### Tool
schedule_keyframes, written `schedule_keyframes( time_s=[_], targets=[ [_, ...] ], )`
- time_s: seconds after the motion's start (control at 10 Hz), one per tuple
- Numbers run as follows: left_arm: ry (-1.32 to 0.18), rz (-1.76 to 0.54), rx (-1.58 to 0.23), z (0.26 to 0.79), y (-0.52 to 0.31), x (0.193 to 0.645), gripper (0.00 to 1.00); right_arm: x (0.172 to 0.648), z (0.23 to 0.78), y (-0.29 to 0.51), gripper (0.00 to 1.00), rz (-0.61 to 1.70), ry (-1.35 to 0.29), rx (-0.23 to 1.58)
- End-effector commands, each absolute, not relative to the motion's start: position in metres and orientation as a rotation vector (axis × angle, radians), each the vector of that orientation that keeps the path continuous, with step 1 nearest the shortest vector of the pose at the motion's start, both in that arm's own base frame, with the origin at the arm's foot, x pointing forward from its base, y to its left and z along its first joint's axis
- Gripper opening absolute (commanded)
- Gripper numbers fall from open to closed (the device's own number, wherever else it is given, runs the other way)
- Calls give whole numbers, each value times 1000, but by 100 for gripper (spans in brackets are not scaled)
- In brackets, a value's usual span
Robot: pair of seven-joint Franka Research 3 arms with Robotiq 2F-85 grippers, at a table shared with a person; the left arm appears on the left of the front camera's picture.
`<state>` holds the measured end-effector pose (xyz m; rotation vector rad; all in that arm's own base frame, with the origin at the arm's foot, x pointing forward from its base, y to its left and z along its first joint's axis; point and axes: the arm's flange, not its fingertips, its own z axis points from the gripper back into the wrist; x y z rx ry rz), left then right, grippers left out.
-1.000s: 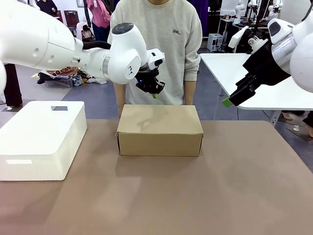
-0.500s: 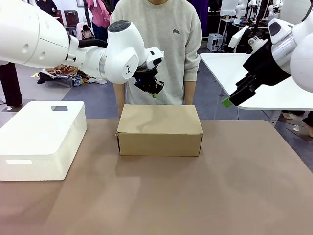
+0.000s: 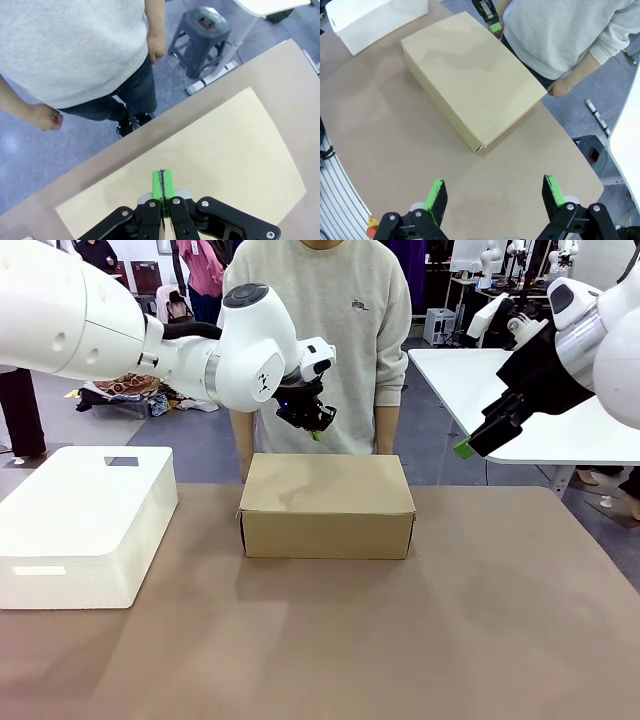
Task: Pack the shoes into the box.
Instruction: Press down on the lid of the Shoes Box.
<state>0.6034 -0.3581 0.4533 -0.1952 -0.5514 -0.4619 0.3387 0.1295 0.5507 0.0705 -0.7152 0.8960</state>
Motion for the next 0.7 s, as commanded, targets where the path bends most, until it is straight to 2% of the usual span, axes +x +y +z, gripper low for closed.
schedule_keyframes(
  time_s=[0.0,0.3,0.6],
  targets=[
    [-551,-462,-195,453,-358,603,0,337,549,132,100,877,-710,68],
    [-489,-499,-67,469,-321,551,0,337,549,132,100,877,-710,68],
    [-471,-550,0,485,-291,505,57,337,549,132,100,877,-710,68]
  ],
)
